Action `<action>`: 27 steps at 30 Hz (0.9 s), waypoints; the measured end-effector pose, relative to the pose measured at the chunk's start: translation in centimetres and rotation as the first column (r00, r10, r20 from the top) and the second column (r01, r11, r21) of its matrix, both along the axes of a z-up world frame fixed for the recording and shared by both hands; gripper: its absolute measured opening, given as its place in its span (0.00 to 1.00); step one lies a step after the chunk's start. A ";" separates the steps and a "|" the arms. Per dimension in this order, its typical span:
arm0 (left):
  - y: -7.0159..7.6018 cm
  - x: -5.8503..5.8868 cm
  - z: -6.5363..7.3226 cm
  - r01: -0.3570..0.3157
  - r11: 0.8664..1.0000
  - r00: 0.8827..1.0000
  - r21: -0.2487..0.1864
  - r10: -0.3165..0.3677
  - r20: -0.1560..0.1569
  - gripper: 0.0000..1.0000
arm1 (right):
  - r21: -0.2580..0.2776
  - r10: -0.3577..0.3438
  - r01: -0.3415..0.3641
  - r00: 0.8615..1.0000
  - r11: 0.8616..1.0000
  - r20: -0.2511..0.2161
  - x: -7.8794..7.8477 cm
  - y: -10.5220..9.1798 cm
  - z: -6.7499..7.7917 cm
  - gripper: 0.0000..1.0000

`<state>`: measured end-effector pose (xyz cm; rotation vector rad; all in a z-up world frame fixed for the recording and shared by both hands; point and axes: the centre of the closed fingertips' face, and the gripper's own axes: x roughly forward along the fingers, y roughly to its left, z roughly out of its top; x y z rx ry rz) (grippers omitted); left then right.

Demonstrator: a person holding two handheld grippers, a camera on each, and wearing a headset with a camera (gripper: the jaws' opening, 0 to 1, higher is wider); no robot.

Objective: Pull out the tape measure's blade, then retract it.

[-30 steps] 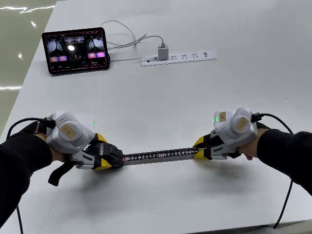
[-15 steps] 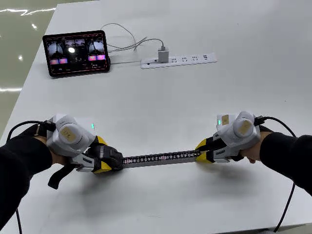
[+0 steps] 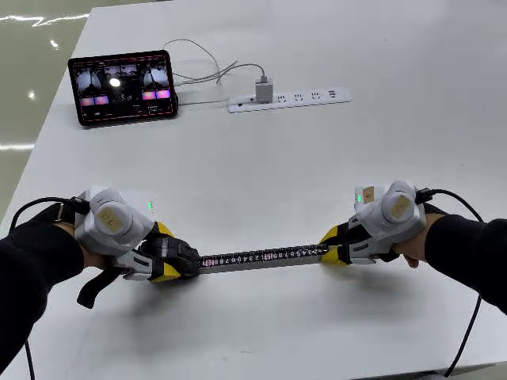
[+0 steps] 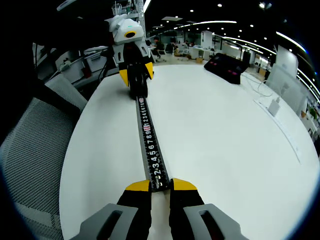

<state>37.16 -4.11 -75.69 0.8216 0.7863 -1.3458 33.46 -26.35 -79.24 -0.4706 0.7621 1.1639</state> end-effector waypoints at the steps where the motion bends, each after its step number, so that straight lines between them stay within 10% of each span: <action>1: 0.0 0.0 0.0 0.000 1.000 1.000 0.000 0.000 0.000 0.32 | -0.001 0.001 -0.001 1.000 1.000 0.000 0.0 -0.1 0.0 0.08; 27: 0.0 0.0 0.0 -0.002 1.000 1.000 -0.001 0.002 0.003 0.32 | -0.010 -0.015 0.015 1.000 1.000 -0.003 -0.5 -0.8 0.3 0.08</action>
